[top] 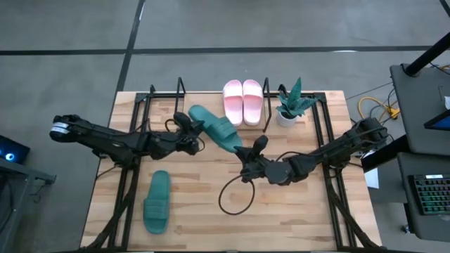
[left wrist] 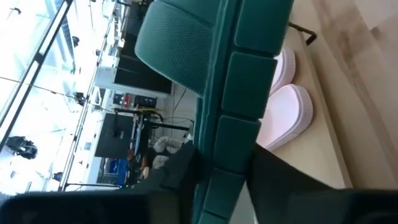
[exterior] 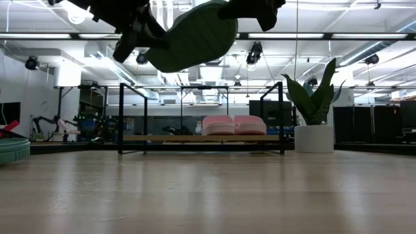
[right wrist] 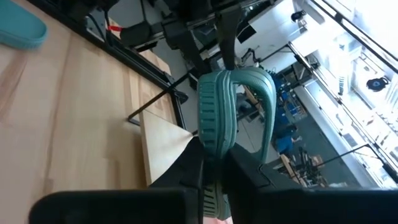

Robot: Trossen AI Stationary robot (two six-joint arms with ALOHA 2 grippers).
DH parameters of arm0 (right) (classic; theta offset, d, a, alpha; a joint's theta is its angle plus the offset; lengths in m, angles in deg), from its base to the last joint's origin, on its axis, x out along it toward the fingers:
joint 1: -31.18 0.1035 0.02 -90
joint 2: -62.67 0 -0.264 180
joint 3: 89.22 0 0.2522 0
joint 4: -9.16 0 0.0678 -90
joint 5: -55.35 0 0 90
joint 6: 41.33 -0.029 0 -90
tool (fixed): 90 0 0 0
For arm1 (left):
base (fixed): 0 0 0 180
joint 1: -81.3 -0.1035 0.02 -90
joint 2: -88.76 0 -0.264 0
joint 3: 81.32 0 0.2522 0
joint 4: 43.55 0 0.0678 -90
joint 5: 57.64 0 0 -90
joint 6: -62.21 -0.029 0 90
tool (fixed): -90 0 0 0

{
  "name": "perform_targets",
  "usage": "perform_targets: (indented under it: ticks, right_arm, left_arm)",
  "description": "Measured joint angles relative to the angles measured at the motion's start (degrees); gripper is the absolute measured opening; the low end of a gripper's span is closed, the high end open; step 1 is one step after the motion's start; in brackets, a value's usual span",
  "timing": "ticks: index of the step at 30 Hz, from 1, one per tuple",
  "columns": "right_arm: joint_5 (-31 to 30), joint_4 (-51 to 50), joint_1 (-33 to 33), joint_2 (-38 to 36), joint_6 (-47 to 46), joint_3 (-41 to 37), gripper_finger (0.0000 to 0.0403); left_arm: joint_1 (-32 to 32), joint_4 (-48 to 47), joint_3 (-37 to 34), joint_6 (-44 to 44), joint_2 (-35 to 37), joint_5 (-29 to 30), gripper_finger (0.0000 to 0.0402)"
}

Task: Pick and place slides into the shelf
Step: Put the top green slipper on the shelf

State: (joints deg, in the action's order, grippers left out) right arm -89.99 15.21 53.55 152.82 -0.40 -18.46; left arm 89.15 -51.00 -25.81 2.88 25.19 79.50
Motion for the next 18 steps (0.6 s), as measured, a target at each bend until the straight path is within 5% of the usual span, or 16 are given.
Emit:
perform_targets:
  ticks: [2, 13, 18]
  right_arm:
    - [-0.2, 0.1, 0.0, 0.0, 0.3, 0.0, 0.0044]
    - [-8.8, 0.3, 4.6, -2.1, 3.7, 1.8, 0.0150]
    - [-4.8, 0.2, 9.3, -5.8, 3.9, 1.9, 0.0156]
  left_arm:
    - [0.0, 0.0, 0.4, 0.0, -0.3, 0.0, 0.0062]
    - [-3.4, 0.8, -2.3, 0.5, 6.0, -11.0, 0.0062]
    - [-3.8, 7.7, -6.3, -2.4, 8.5, -16.9, 0.0062]
